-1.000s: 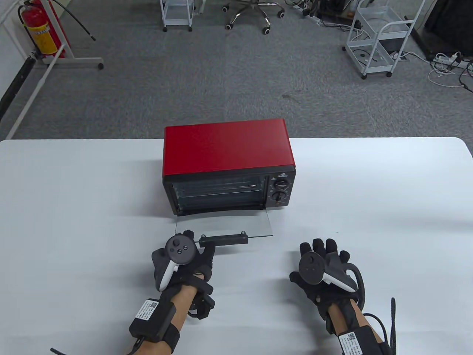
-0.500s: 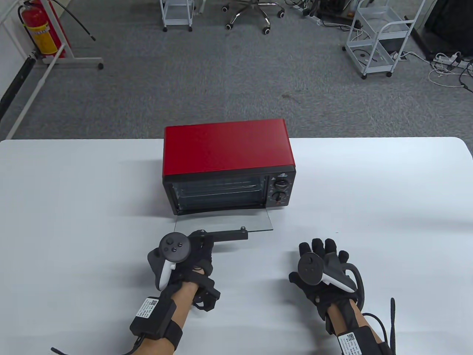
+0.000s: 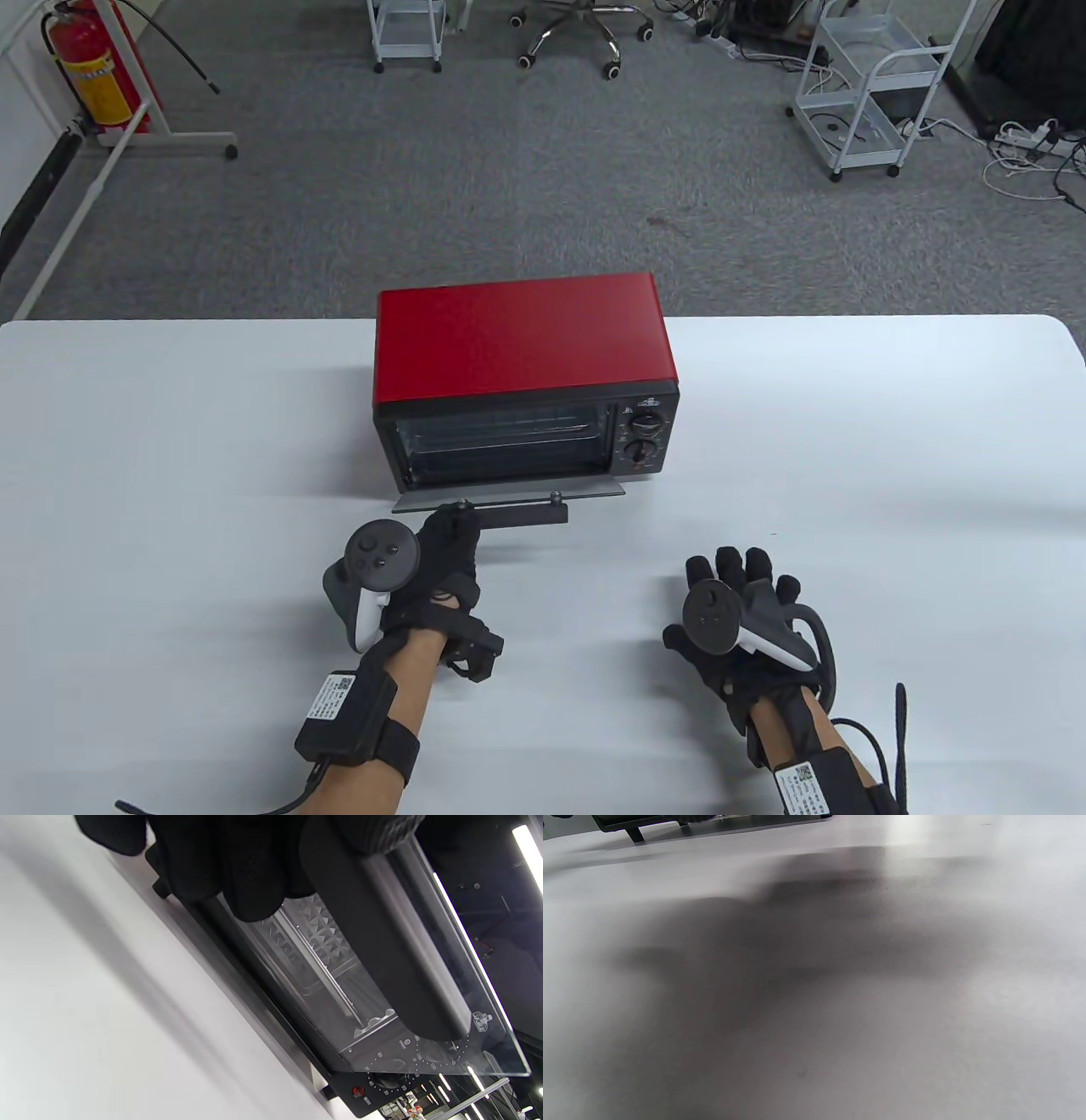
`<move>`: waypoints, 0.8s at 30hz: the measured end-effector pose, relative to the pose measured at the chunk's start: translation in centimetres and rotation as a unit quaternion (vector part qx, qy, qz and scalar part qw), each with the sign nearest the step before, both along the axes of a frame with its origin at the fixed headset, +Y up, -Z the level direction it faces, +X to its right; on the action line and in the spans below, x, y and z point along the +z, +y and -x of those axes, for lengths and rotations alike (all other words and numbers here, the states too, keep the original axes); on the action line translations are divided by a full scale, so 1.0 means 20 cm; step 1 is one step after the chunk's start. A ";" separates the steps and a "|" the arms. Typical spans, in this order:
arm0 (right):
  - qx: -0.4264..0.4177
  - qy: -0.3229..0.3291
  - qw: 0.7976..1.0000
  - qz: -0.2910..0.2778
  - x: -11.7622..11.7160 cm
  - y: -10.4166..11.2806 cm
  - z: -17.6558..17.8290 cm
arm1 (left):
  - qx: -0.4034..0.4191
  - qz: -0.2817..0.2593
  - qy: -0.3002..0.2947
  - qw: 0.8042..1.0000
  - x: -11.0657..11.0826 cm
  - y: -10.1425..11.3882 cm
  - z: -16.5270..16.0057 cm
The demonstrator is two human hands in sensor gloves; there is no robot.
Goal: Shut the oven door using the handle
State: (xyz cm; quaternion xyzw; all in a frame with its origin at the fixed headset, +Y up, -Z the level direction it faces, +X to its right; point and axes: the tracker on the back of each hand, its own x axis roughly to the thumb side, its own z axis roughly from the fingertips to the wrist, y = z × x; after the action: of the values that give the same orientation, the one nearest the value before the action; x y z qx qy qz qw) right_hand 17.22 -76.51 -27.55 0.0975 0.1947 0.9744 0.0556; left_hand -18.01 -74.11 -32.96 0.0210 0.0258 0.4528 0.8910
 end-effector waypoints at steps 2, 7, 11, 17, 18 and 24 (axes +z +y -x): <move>0.000 0.000 1.000 -0.001 0.00 0.00 0.00 | 0.007 -0.004 0.002 1.000 -0.01 0.01 0.00; 0.000 0.000 1.000 0.000 0.00 0.00 0.00 | 0.016 -0.013 0.010 1.000 -0.02 0.03 0.00; 0.001 0.001 1.000 0.002 0.00 0.00 0.00 | 0.025 -0.021 0.018 0.999 -0.04 0.04 0.00; 0.001 0.001 1.000 0.004 0.00 0.00 0.00 | 0.068 -0.025 0.030 0.997 -0.07 0.05 0.01; 0.000 0.001 1.000 0.004 0.00 0.00 0.00 | 0.069 -0.026 0.032 0.997 -0.08 0.05 0.01; -0.001 0.002 1.000 0.005 0.00 0.00 0.00 | 0.075 -0.028 0.038 0.996 -0.10 0.06 0.01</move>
State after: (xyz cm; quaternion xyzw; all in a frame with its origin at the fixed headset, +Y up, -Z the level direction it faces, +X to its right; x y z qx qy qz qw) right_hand 17.20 -76.52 -27.58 0.0989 0.1998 0.9731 0.0571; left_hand -18.21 -72.84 -34.97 0.0609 0.0491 0.5180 0.8518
